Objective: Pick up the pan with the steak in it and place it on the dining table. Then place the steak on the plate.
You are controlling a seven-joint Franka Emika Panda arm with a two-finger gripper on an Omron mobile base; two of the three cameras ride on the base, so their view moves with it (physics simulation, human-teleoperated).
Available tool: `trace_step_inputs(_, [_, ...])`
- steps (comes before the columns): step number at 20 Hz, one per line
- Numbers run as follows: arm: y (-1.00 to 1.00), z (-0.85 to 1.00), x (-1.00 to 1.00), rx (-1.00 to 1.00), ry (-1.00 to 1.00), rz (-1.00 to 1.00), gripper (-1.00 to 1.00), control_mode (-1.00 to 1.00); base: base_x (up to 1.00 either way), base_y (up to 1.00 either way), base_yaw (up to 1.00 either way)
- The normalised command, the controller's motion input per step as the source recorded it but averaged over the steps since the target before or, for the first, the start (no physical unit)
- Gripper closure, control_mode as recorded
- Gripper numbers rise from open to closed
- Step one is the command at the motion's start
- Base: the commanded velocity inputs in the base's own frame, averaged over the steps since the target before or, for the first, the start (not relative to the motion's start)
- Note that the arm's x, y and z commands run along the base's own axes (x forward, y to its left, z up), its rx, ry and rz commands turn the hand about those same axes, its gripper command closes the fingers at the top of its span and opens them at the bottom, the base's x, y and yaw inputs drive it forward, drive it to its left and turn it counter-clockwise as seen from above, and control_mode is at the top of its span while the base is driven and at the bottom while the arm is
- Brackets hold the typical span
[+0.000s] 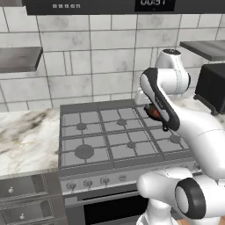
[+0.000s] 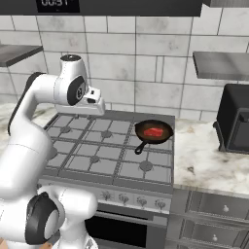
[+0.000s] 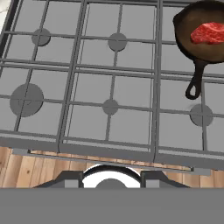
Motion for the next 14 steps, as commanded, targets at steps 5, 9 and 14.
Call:
trace_step_inputs(5, [-0.22, -0.02, 0.0, 0.0, 0.0, -0.02, -1.0, -1.0, 0.0, 0.0, 0.0])
trace_step_inputs(9, [-0.7, -0.12, 0.05, 0.01, 0.02, -0.06, -1.0, -1.0, 0.0, 0.0, 0.0])
trace_step_inputs(14, [-0.77, -0.16, 0.15, 0.01, 0.04, -0.05, -1.0, -1.0, 0.0, 0.0, 0.0])
